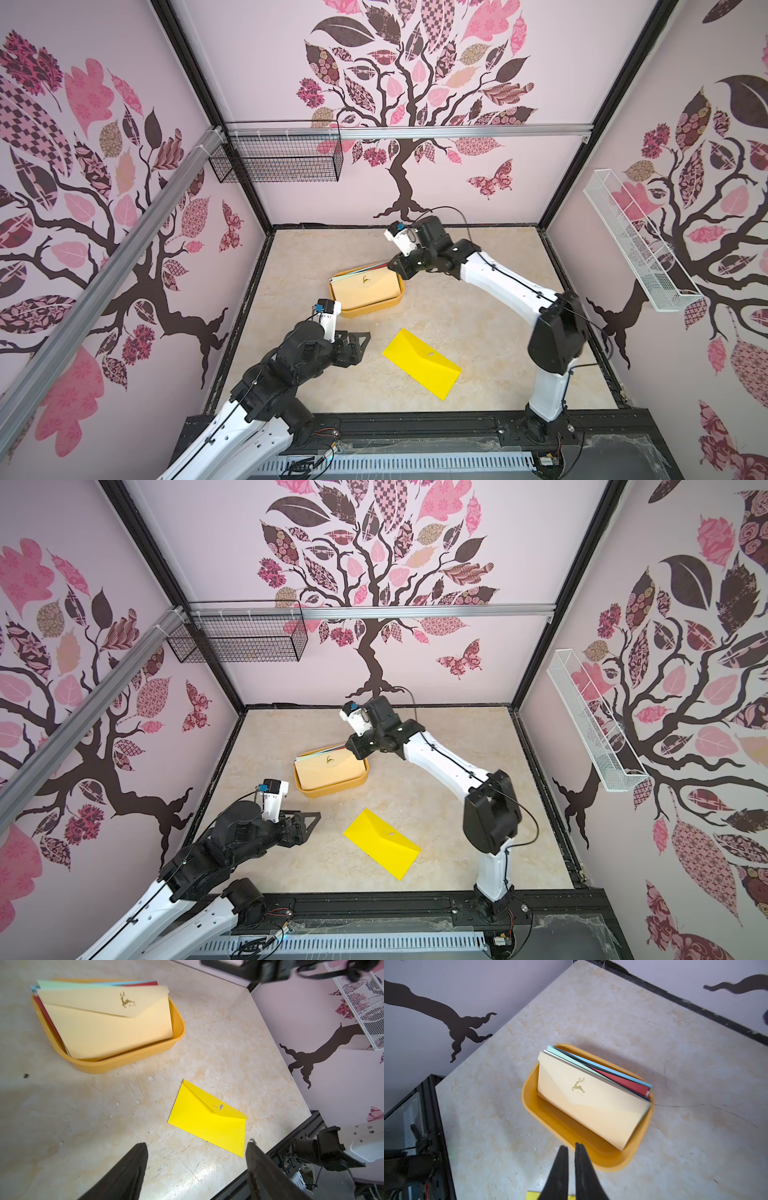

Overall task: Put the sealed envelopes into the storage box
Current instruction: Pick up the envelope from the center of the board.

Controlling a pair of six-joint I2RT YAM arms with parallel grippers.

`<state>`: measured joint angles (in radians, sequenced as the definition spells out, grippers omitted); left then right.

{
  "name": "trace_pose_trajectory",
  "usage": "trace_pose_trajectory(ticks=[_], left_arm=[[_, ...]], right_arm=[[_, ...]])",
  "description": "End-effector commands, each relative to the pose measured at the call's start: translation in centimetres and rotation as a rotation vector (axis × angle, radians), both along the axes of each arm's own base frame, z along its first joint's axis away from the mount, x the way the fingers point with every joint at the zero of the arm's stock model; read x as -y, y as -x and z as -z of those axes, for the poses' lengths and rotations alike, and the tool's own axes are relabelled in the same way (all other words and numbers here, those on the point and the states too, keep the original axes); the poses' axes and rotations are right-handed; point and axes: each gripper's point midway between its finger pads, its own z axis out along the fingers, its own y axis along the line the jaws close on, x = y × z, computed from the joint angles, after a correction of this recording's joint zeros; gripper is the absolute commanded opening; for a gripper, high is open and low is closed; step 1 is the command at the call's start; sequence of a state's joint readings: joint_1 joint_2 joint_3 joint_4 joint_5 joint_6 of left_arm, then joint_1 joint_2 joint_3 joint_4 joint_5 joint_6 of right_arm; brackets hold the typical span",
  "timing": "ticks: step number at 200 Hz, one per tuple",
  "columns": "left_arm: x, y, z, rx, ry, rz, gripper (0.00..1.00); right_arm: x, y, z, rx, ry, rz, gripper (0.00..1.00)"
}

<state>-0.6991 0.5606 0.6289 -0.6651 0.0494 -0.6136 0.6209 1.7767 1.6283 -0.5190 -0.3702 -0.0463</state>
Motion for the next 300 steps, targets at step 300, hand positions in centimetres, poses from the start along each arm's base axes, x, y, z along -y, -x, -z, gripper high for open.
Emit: trace_pose_trajectory(ticks=[300], left_arm=[[10.1,3.5,16.9,-0.571,0.022,0.130,0.60]], right_arm=[[10.3,19.1,23.5,-0.895,0.061,0.240,0.34]])
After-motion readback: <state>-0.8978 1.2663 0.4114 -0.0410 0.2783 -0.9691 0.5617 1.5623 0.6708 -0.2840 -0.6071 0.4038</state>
